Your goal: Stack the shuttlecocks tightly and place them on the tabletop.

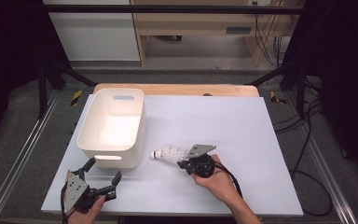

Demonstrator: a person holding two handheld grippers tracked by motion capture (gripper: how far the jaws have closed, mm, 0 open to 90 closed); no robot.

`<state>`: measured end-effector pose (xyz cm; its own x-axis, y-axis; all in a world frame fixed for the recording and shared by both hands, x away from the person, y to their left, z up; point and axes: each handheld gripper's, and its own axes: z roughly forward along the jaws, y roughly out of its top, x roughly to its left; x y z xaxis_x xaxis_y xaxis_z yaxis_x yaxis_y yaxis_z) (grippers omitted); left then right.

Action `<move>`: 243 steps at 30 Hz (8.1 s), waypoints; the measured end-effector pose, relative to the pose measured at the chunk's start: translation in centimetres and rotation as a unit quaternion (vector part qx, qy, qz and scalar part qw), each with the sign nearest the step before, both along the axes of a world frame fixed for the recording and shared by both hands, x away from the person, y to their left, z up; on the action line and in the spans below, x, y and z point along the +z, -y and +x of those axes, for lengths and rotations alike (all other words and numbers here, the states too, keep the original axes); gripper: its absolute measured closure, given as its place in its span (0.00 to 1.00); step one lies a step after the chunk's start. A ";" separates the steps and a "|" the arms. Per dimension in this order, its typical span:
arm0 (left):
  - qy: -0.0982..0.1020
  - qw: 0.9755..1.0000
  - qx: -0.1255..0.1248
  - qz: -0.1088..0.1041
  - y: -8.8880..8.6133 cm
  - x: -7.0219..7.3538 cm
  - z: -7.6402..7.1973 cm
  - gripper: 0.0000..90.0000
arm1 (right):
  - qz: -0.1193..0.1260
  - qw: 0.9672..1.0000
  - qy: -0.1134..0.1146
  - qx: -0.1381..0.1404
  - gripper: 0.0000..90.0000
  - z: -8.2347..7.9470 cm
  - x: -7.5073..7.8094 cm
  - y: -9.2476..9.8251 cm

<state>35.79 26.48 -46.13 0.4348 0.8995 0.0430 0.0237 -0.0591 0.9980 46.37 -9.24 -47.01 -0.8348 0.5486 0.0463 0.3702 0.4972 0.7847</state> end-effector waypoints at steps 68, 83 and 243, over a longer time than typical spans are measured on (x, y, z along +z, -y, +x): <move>0.000 1.000 0.001 0.000 0.0 0.0 0.1 0.01 | -0.016 0.997 0.010 -0.075 0.13 -1.4 1.4 2.3; -0.001 1.000 0.002 -0.006 -0.2 -0.1 0.1 0.01 | 0.026 0.992 0.036 -0.116 0.09 -2.0 2.2 4.0; 0.008 1.000 -0.019 -0.006 0.4 0.3 0.0 0.01 | 0.006 0.999 -0.017 -0.050 0.25 -0.8 -0.1 -2.6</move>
